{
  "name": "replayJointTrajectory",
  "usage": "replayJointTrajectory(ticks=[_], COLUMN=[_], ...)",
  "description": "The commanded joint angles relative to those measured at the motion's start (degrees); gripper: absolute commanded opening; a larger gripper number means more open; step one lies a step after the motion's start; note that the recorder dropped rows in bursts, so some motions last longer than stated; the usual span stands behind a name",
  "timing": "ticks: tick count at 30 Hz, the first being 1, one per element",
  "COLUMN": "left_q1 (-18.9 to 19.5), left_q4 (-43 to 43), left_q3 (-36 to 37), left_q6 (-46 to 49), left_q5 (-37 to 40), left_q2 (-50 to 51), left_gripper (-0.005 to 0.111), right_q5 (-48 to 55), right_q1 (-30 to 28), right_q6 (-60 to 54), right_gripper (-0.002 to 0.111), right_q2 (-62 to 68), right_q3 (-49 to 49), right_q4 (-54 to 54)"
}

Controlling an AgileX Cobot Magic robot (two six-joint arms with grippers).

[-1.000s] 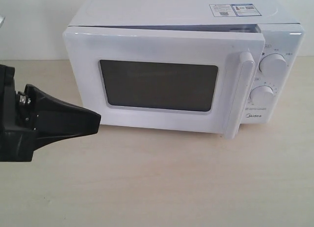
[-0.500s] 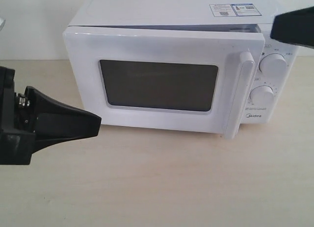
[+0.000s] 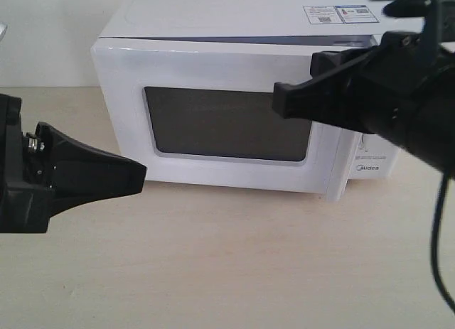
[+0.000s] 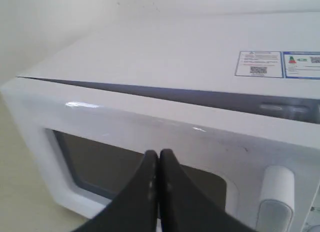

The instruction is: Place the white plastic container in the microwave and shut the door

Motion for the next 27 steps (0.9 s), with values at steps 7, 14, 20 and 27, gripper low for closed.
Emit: replayJointTrajectory(ticks=[7,14,20,27], left_q1=[-0.28,-0.28,-0.28,-0.28], left_q4=[-0.36,-0.36,-0.36,0.08], left_q3=[0.28,0.28,0.28,0.28], left_q6=[-0.40,-0.40,-0.40,-0.14], left_q5=[-1.12,-1.12,-1.12,-1.12], left_q2=[-0.55,-0.55,-0.55,-0.55], left_gripper=[0.004,0.004,0.004,0.004], right_q5=[-12.93,-17.61,-20.62,-21.34], right_q1=[0.85,0.85,0.73,0.73], right_q6=[11.73,12.21,12.01,8.52], right_gripper=[0.000,0.000,0.000,0.000], right_q2=[13.81,18.65,22.84,26.54], right_q3=[0.16,-2.69,-5.49,-8.57], right_q4=[-6.66,-8.66,-7.68,-7.41])
